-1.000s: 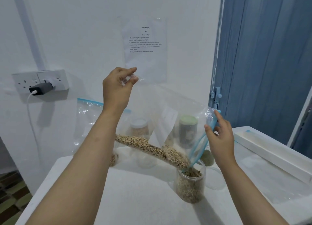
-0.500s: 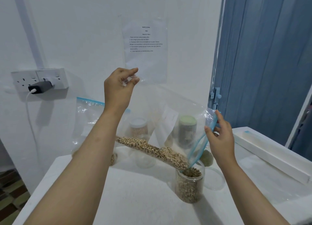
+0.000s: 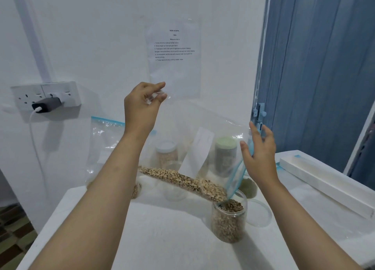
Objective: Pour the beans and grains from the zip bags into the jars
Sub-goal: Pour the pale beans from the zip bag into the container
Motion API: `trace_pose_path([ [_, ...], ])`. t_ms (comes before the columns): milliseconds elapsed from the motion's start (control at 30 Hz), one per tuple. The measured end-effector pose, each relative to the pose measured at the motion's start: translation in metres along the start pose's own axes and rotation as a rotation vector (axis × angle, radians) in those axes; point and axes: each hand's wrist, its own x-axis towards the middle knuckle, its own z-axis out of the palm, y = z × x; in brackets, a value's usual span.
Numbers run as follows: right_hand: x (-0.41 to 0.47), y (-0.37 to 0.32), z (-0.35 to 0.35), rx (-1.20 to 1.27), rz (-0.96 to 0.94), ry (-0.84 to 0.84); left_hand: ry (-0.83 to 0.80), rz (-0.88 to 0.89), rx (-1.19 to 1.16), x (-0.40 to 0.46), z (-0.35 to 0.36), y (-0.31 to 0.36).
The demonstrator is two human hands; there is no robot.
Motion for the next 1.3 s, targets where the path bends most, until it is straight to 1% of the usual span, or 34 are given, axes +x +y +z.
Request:
trace_pose_path([
  [67,0.007,-0.002,0.0,-0.096,-0.027,0.006,-0.001,0.005,0.002,0.0,0.0,0.0],
  [167,0.018,-0.005,0.003,-0.349,-0.071,0.029,0.002,0.005,0.008,0.0,0.001,-0.001],
  [233,0.023,-0.009,0.008,-0.386,-0.099,0.01,0.003,0.007,0.012,0.0,0.003,-0.001],
  [367,0.031,-0.018,0.02,-0.306,-0.205,-0.041,-0.004,0.015,0.008,-0.001,0.004,-0.001],
  [533,0.031,-0.004,0.02,-0.199,-0.408,0.043,-0.01,0.008,0.012,-0.001,0.002,-0.005],
  [667,0.029,0.003,0.015,-0.118,-0.545,0.058,-0.01,0.001,0.008,-0.003,0.003,-0.007],
  [767,0.029,0.004,0.01,-0.116,-0.562,0.061,-0.017,0.003,0.007,-0.002,0.004,-0.006],
  [1000,0.026,0.003,0.003,-0.113,-0.531,0.113,-0.036,0.029,-0.007,0.003,0.007,0.001],
  [1300,0.026,0.002,0.001,-0.084,-0.51,0.127,-0.043,0.041,-0.009,0.008,0.009,0.004],
])
